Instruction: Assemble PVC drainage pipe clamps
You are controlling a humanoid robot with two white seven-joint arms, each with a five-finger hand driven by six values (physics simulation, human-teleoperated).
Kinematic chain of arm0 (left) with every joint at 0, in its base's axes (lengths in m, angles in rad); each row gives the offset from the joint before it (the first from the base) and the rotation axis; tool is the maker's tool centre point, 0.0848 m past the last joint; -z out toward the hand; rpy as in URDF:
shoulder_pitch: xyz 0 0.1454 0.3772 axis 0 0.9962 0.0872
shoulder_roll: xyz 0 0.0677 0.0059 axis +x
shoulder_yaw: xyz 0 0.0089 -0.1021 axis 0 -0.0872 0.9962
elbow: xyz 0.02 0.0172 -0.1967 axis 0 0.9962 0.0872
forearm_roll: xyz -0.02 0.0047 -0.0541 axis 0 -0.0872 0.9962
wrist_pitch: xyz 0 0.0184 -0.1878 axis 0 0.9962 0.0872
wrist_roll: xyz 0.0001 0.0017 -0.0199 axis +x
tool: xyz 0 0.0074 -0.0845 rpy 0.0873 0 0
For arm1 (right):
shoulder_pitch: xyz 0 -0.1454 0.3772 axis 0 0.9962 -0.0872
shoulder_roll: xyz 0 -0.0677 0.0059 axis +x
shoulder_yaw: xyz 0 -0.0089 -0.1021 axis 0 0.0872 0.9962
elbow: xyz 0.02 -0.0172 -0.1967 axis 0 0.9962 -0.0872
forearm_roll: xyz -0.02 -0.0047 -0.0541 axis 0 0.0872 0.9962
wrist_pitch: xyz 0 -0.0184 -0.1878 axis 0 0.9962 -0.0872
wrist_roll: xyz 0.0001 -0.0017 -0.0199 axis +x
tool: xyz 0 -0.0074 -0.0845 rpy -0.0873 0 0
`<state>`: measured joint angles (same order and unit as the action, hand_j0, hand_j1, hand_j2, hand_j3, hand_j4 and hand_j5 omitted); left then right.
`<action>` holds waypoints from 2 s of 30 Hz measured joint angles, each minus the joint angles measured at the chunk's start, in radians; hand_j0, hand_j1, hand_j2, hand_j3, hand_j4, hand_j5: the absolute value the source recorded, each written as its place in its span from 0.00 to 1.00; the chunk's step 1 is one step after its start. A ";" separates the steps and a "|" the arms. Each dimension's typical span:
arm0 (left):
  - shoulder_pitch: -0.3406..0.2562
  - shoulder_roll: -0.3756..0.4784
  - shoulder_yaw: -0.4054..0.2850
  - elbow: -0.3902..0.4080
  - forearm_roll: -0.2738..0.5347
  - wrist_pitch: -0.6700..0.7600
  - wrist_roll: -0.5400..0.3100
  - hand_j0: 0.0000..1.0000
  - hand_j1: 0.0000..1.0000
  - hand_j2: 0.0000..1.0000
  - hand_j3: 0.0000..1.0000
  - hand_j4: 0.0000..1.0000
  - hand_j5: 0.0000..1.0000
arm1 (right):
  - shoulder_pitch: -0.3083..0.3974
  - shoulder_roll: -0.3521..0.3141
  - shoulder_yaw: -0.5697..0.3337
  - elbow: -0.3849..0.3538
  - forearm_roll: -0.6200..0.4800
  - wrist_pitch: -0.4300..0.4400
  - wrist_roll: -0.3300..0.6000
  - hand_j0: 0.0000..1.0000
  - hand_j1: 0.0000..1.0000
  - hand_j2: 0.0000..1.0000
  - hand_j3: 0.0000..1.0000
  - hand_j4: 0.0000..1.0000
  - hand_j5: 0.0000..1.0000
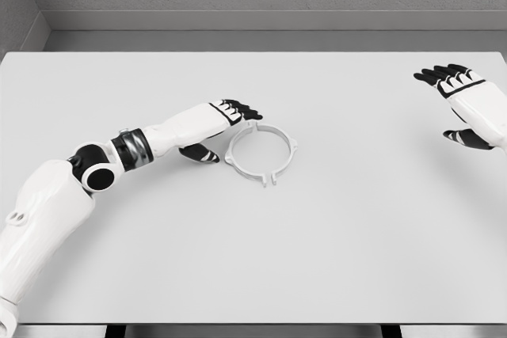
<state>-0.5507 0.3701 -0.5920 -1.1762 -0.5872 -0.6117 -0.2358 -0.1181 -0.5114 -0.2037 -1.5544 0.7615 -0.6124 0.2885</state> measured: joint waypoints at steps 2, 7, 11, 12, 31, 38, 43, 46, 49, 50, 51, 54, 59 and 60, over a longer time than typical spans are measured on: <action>-0.002 -0.002 -0.001 -0.001 0.000 0.000 0.000 1.00 1.00 1.00 1.00 1.00 1.00 | 0.000 0.000 0.000 0.000 0.000 0.000 0.000 1.00 1.00 1.00 1.00 1.00 1.00; -0.008 -0.003 -0.001 -0.003 0.001 0.000 -0.001 1.00 1.00 1.00 1.00 1.00 1.00 | 0.000 0.000 0.000 0.000 0.000 0.000 -0.001 1.00 1.00 1.00 1.00 1.00 1.00; -0.008 -0.004 -0.001 -0.003 0.001 0.000 -0.001 1.00 1.00 1.00 1.00 1.00 1.00 | 0.000 0.000 0.000 0.000 0.000 0.000 -0.001 1.00 1.00 1.00 1.00 1.00 1.00; -0.008 -0.004 -0.001 -0.004 0.001 0.000 -0.001 1.00 1.00 1.00 1.00 1.00 1.00 | 0.000 0.000 0.000 0.000 0.000 0.000 -0.001 1.00 1.00 1.00 1.00 1.00 1.00; -0.011 -0.025 -0.002 -0.004 -0.001 0.000 -0.001 1.00 1.00 1.00 1.00 1.00 1.00 | 0.000 0.000 0.000 0.001 0.000 0.000 -0.001 1.00 1.00 1.00 1.00 1.00 1.00; -0.012 -0.042 -0.002 -0.003 -0.010 0.000 -0.001 1.00 1.00 1.00 1.00 1.00 1.00 | 0.000 0.000 0.000 0.001 0.000 0.000 -0.001 1.00 1.00 1.00 1.00 1.00 1.00; -0.017 -0.052 0.000 -0.001 -0.019 0.000 -0.002 1.00 1.00 1.00 1.00 1.00 1.00 | 0.000 0.000 0.000 0.001 0.000 0.000 -0.001 1.00 1.00 1.00 1.00 1.00 1.00; -0.018 -0.053 0.001 0.000 -0.021 0.000 -0.002 1.00 1.00 1.00 1.00 1.00 1.00 | 0.000 0.000 0.000 0.001 0.000 0.000 -0.001 1.00 1.00 1.00 1.00 1.00 1.00; -0.018 -0.051 0.004 0.001 -0.021 0.000 -0.001 1.00 1.00 1.00 1.00 1.00 1.00 | 0.000 0.000 0.000 0.001 0.000 0.000 -0.001 1.00 1.00 1.00 1.00 1.00 1.00; -0.018 -0.049 0.004 0.001 -0.021 0.000 -0.001 1.00 1.00 1.00 1.00 1.00 1.00 | 0.000 0.000 0.000 0.000 0.000 0.000 -0.001 1.00 1.00 1.00 1.00 1.00 1.00; -0.023 -0.048 0.005 0.001 -0.020 0.000 -0.001 1.00 1.00 1.00 1.00 1.00 1.00 | 0.000 0.000 0.000 0.000 0.000 0.000 -0.001 1.00 1.00 1.00 1.00 1.00 1.00; -0.028 -0.034 0.009 0.002 -0.015 0.000 -0.001 1.00 1.00 1.00 1.00 1.00 1.00 | 0.000 0.000 0.000 0.000 0.000 0.000 -0.001 1.00 1.00 1.00 1.00 1.00 1.00; -0.031 0.057 0.031 0.002 0.031 0.000 0.001 1.00 1.00 1.00 1.00 1.00 1.00 | 0.000 0.001 0.000 -0.001 0.000 0.000 -0.001 1.00 1.00 1.00 1.00 1.00 1.00; -0.035 0.093 0.039 0.003 0.052 0.000 0.001 1.00 1.00 1.00 1.00 1.00 1.00 | 0.000 0.001 0.000 -0.001 0.000 0.000 -0.001 1.00 1.00 1.00 1.00 1.00 1.00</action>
<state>-0.5860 0.4632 -0.5526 -1.1736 -0.5357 -0.6121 -0.2343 -0.1181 -0.5103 -0.2037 -1.5550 0.7615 -0.6124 0.2875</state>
